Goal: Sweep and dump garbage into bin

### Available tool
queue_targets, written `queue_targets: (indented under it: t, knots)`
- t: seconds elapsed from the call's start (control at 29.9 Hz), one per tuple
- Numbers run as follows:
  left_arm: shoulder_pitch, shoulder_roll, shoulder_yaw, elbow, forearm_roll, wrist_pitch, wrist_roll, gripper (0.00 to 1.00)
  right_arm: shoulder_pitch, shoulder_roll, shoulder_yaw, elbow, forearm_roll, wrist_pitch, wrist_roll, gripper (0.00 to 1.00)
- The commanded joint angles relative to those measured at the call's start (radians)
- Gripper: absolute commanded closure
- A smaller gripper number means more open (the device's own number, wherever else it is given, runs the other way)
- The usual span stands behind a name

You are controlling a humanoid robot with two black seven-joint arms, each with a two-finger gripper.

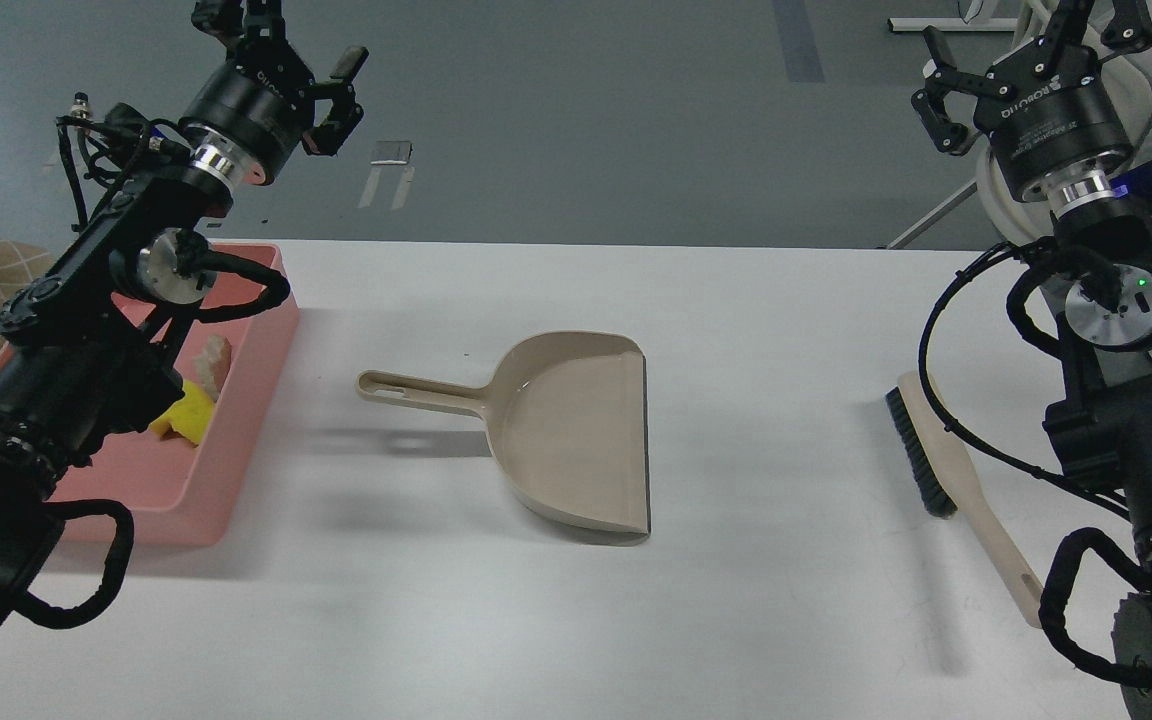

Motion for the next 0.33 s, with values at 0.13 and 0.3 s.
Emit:
queue_targets:
  t: [0.13, 0.3]
  knots:
    - [-0.009, 0.001, 0.003, 0.000, 0.001, 0.000, 0.000, 0.03, 0.002, 0.000, 0.002, 0.007, 0.001, 0.000, -0.001, 0.00]
    - [-0.009, -0.001, 0.003, 0.000, 0.001, 0.001, 0.000, 0.03, 0.002, -0.004, 0.002, 0.004, 0.001, 0.000, -0.001, 0.00]
